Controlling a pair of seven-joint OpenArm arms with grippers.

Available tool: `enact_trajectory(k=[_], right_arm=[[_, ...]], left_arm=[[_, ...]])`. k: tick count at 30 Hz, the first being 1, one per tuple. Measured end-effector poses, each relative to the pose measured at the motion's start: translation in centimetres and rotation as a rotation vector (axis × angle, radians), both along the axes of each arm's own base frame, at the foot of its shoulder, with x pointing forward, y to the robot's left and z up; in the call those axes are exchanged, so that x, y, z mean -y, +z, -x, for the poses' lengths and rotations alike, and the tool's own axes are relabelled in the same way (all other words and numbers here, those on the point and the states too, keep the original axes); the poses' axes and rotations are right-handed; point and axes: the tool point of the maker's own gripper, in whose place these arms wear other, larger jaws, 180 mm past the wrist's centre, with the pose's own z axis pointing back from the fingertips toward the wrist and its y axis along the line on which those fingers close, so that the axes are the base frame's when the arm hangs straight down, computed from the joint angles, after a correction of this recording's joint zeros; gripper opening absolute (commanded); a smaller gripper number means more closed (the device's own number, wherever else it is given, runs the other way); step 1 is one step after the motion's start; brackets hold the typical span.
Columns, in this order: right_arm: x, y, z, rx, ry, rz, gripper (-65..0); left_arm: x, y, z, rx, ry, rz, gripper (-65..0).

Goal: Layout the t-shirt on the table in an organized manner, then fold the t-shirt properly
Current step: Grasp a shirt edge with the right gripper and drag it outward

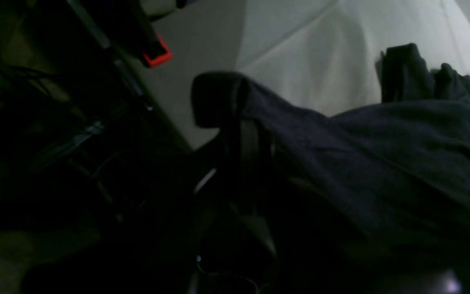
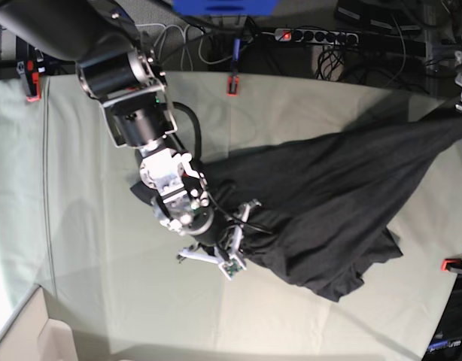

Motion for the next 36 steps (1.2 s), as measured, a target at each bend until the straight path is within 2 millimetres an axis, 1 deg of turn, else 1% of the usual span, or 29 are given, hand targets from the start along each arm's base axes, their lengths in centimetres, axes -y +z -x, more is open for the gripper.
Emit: enact_trajectory(k=[3,4,6,7,9,11,13,15,18,20,22,24,27,30,31,33,36], right_arm=[[0.1,-0.1,0.2,-0.003,-0.004,-0.003,-65.0],[0.4,-0.1,0.4,-0.004,-0.022,-0.013,-65.0],[1.6,1.2,0.6,0.034,-0.085,-0.056,-65.0],[2.7,2.0,0.8,0.059,-0.124,-0.072,-65.0],[4.4,4.2,1.0,0.132,-0.172,-0.094,-65.0],[5.5,6.0,1.7,0.181,-0.199,-0.093,-65.0],[6.2,8.1,2.9,0.230,-0.222,-0.097,-65.0],[6.9,10.0,4.9,0.273,-0.235,-0.096,-65.0],[8.4,12.4,8.4,0.335,-0.249,-0.081,-65.0],[9.1,13.3,10.8,0.350,-0.265,-0.081,-65.0],[9.9,13.4,13.0,0.343,-0.278,-0.071,-65.0],[11.7,12.8,15.1,0.314,-0.319,-0.044,-65.0],[14.2,10.3,18.5,0.222,-0.376,0.013,-65.0],[15.6,7.9,21.7,0.128,-0.404,0.054,-65.0],[15.9,7.5,22.7,0.113,-0.408,0.059,-65.0],[16.0,7.3,24.6,0.113,-0.404,0.051,-65.0],[15.4,7.3,27.3,0.093,-0.417,-0.037,-65.0]], left_arm=[[0.0,0.0,0.0,-0.001,0.000,0.000,-65.0],[0.0,0.0,0.0,-0.001,0.000,0.001,-65.0],[0.0,0.0,-0.1,0.004,0.000,0.002,-65.0],[0.1,0.1,-0.1,0.007,-0.001,0.001,-65.0],[0.0,0.3,-0.2,0.008,-0.004,-0.004,-65.0],[0.0,0.3,-0.2,0.009,-0.003,-0.001,-65.0],[0.1,0.3,-0.3,0.013,-0.003,-0.001,-65.0],[0.2,0.4,-0.6,0.023,-0.006,0.004,-65.0],[0.0,0.6,-0.6,0.018,-0.008,-0.006,-65.0],[0.0,0.8,-1.0,0.033,-0.008,-0.007,-65.0],[0.2,1.1,-1.5,0.050,-0.010,-0.006,-65.0],[0.3,1.5,-1.9,0.061,-0.019,-0.010,-65.0],[0.3,2.4,-2.1,0.074,-0.027,-0.032,-65.0],[0.7,3.6,-2.6,0.097,-0.043,-0.051,-65.0],[0.8,4.0,-2.9,0.107,-0.050,-0.059,-65.0],[0.9,4.9,-3.2,0.124,-0.058,-0.078,-65.0],[1.0,5.7,-3.3,0.138,-0.064,-0.093,-65.0]])
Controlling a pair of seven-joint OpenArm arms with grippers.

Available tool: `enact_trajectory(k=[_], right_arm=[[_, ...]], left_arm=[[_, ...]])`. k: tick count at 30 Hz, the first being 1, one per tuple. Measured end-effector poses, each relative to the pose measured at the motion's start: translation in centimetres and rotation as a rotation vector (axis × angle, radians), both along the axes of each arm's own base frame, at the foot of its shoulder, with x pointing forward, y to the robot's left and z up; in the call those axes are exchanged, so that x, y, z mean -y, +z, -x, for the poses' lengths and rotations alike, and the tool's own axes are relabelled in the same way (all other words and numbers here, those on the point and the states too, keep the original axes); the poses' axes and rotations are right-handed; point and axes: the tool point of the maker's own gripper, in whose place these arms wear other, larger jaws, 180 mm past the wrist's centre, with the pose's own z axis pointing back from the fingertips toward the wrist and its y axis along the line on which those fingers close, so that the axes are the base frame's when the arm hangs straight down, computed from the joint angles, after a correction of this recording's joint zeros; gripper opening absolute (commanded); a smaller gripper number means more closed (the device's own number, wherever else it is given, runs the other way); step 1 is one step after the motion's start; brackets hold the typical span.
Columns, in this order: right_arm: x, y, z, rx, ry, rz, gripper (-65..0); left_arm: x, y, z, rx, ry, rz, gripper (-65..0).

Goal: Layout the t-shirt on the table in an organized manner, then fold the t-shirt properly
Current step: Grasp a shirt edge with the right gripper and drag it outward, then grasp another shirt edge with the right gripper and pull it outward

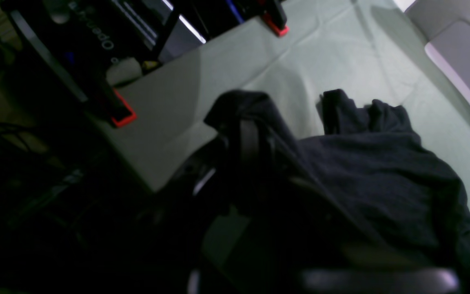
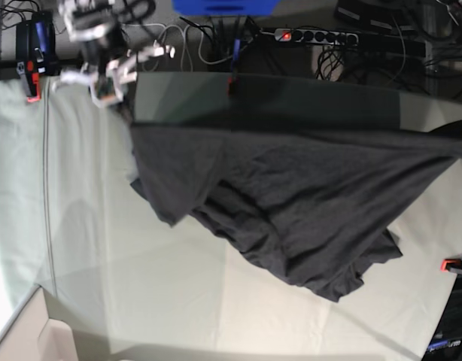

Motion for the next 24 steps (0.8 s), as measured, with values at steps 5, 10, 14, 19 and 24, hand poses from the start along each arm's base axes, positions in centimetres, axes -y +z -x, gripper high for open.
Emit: enact_trajectory(k=[5,10,14,19,24], right_arm=[[-0.3,-1.5,2.2,-0.045,-0.018,-0.065,-65.0],[-1.7,-7.1,6.1,-0.224,0.011,-0.102,-65.0],[-2.6,-9.0,7.8,-0.289,0.051,-0.112,-65.0],[-3.5,-8.9,7.6,-0.286,0.084,-0.120,-62.6],[-2.5,-7.6,7.4,-0.261,0.139,-0.073,-43.5]], left_arm=[[-0.1,0.0,-0.1,-0.002,0.002,-0.004,-65.0],[-0.5,-2.2,0.4,-0.035,0.023,0.041,-64.9],[-1.0,-4.7,1.0,-0.073,0.057,0.096,-64.9],[-1.3,-7.1,0.9,-0.083,0.082,0.161,-64.5],[-0.9,-9.4,1.5,-0.136,0.104,0.227,-59.0]])
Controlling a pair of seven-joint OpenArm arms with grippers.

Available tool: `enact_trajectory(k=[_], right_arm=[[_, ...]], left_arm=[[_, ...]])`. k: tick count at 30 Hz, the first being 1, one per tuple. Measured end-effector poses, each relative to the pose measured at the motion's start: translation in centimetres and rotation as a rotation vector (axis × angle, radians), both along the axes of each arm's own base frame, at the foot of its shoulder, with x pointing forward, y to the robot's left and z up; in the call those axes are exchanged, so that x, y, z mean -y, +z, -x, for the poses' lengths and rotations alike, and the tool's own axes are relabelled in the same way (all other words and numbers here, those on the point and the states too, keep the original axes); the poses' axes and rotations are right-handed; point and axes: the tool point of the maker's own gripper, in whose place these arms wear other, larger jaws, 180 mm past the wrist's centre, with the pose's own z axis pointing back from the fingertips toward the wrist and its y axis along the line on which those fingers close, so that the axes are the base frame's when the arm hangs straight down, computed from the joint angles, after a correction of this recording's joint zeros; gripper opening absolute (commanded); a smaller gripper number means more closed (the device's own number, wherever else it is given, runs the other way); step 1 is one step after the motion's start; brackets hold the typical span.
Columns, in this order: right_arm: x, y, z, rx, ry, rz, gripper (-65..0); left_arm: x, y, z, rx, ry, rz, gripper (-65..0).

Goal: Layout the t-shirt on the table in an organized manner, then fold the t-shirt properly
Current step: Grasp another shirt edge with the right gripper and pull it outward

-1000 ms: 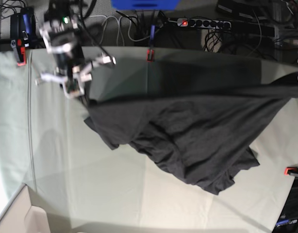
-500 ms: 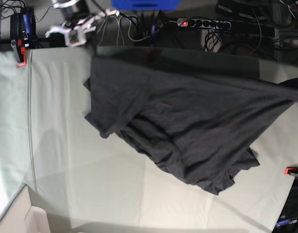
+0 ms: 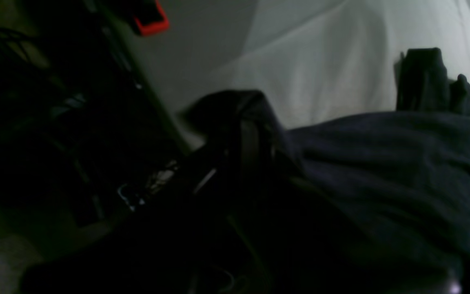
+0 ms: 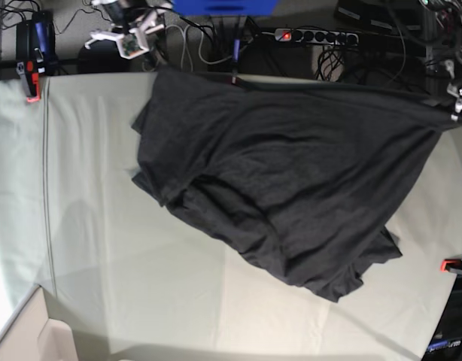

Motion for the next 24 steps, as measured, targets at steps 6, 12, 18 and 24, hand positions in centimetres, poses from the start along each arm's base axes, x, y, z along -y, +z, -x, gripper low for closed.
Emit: enact_trajectory(k=[6,12,18,24], right_arm=[[2.6,2.2,-3.0,0.099,-0.021,0.057,-32.4],[4.4,5.6,-11.9,0.314,-0.112,0.072,-24.1],[3.1,8.3,-21.2,0.367,-0.087,0.089,-18.9],[-1.7,6.1,-26.4,0.233,0.130,0.097,-19.1]], left_arm=[[1.3,-0.9,-0.2,-0.042,-0.041,0.074,-37.0],[1.2,-0.3,-0.8,-0.023,-0.044,0.066,-27.6],[1.3,-0.1,-0.1,-0.035,-0.049,0.059,-23.8],[1.6,2.0,-0.5,0.004,-0.057,0.014,-23.8]])
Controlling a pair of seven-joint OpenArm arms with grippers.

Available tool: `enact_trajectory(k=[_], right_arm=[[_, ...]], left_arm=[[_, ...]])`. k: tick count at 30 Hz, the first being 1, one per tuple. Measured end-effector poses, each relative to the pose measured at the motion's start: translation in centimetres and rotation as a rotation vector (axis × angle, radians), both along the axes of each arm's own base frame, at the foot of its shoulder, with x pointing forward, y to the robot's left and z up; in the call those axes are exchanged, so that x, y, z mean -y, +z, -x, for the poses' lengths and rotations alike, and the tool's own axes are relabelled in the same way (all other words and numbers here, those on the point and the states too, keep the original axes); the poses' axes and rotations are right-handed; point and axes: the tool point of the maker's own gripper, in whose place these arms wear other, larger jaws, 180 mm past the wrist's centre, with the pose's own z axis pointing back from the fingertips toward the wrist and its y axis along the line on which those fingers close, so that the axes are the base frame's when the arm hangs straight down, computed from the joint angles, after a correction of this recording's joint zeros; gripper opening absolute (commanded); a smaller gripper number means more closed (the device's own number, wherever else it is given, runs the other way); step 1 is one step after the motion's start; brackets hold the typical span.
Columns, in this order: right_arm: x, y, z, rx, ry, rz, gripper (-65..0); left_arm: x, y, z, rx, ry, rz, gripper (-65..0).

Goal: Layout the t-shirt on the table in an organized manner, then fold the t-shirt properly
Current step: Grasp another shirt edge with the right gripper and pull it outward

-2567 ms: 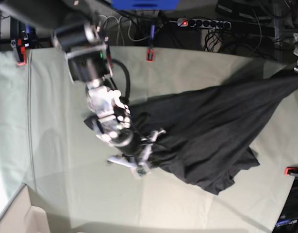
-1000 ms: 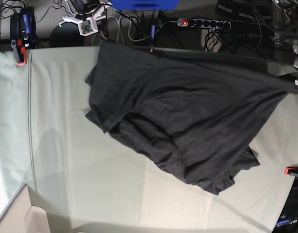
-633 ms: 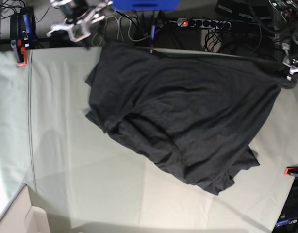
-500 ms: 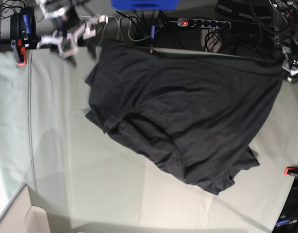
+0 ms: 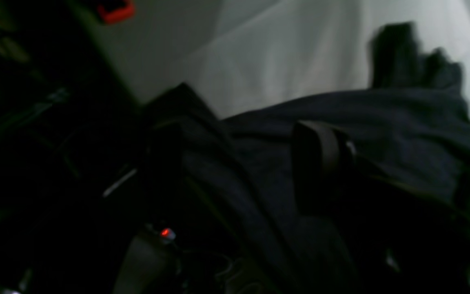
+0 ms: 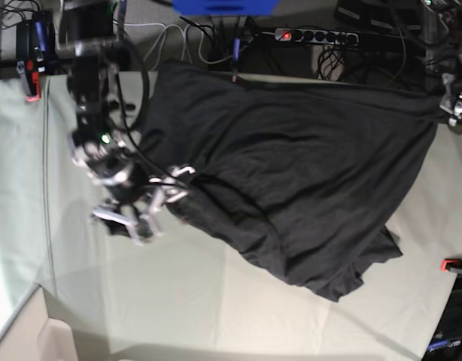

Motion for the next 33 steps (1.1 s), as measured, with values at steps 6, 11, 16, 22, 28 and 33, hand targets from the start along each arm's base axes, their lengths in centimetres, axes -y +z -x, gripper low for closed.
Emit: enact_trajectory(k=[6,11,16,22,28,33], right_arm=[[-0.1,-5.1,-1.4,-0.164,0.009,0.012,-19.2],[0.3,-8.5,-1.6,-0.272,0.002,0.022,-19.4],[0.3,-9.8,-1.7,-0.314,0.000,0.013,-34.0],[0.3,-8.7,-2.9,-0.265,0.003,0.002,-65.0],[2.3,-0.6,-7.9,-0.030,-0.007,0.047,-65.0],[4.8,7.1,-11.5,0.162,-0.088,-0.003,-65.0]], left_arm=[[-1.4,0.7,1.9,0.009,0.088,-0.015,-23.8],[-1.2,0.8,1.4,0.025,0.079,-0.007,-24.0],[-1.2,0.7,1.6,0.018,0.081,-0.011,-24.1],[-1.2,0.7,1.6,0.017,0.081,-0.011,-24.1],[-1.2,0.6,1.6,0.014,0.080,-0.012,-24.1],[-1.2,0.6,1.6,0.014,0.078,-0.011,-24.1]])
